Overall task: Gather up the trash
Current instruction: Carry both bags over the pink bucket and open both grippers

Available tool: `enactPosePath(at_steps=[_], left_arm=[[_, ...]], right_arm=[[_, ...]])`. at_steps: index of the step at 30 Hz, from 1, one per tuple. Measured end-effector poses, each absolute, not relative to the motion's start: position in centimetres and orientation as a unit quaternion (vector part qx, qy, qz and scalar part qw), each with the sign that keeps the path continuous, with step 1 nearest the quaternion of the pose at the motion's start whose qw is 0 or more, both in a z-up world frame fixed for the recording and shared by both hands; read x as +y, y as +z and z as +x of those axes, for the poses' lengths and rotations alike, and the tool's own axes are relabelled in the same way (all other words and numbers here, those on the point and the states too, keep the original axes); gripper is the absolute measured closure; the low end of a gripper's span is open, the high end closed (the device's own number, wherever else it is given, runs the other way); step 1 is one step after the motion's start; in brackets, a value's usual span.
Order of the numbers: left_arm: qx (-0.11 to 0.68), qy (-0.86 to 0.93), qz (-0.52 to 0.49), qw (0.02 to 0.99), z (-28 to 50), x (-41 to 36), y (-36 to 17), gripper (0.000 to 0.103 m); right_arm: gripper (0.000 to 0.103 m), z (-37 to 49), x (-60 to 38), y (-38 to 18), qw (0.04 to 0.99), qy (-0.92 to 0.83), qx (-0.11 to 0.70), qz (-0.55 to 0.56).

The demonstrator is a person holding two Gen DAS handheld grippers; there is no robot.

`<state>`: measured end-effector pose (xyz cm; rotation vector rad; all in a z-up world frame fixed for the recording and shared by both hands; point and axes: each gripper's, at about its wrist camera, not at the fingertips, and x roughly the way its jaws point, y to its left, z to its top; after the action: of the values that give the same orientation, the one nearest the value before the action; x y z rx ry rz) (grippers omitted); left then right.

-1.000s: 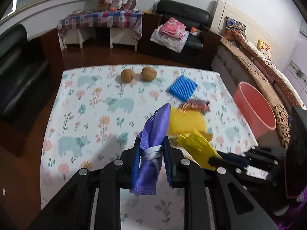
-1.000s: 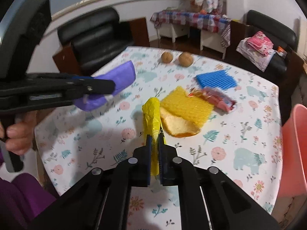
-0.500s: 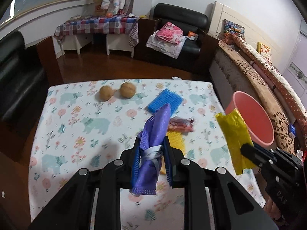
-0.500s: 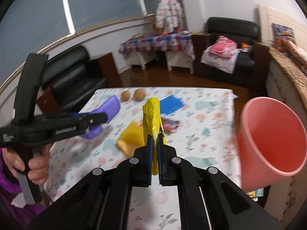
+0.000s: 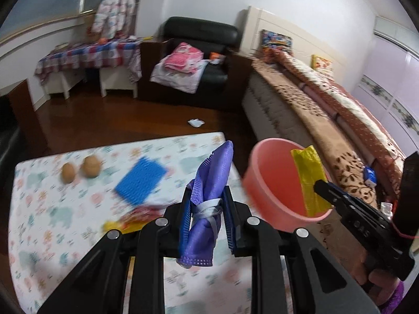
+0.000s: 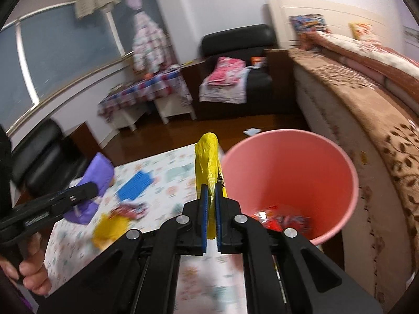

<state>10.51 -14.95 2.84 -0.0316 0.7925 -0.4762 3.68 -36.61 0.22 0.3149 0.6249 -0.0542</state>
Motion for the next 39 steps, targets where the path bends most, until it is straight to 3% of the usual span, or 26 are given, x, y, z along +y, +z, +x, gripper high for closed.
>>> enactPosePath(at_steps=[10, 23, 29, 32, 34, 39], left_arm=[[0.386, -0.307, -0.027, 0.869, 11.6, -23.1, 2.4, 0.081], [0.433, -0.333, -0.018, 0.837, 14.8, -31.0, -2.4, 0.081], [0.449, -0.320, -0.012, 0.834, 15.5, -31.6, -4.2, 0.074], [0.451, -0.313, -0.015, 0.835, 15.8, -31.5, -4.6, 0.061], [0.451, -0.312, -0.019, 0.836, 15.8, -31.3, -4.5, 0.059], [0.448, -0.309, -0.022, 0.838, 15.6, -30.7, -4.0, 0.059]], right_arm=[[0.098, 3.8, -41.5, -2.0, 0.929, -0.069, 0.314, 0.181], [0.098, 6.1, -44.5, -4.6, 0.916, -0.103, 0.338, 0.187], [0.097, 6.7, -45.1, -6.0, 0.909, -0.111, 0.353, 0.192], [0.084, 7.0, -45.3, -6.5, 0.904, -0.112, 0.362, 0.200], [0.074, 7.0, -45.4, -6.5, 0.904, -0.113, 0.361, 0.202], [0.072, 6.8, -45.0, -6.3, 0.906, -0.124, 0.359, 0.187]])
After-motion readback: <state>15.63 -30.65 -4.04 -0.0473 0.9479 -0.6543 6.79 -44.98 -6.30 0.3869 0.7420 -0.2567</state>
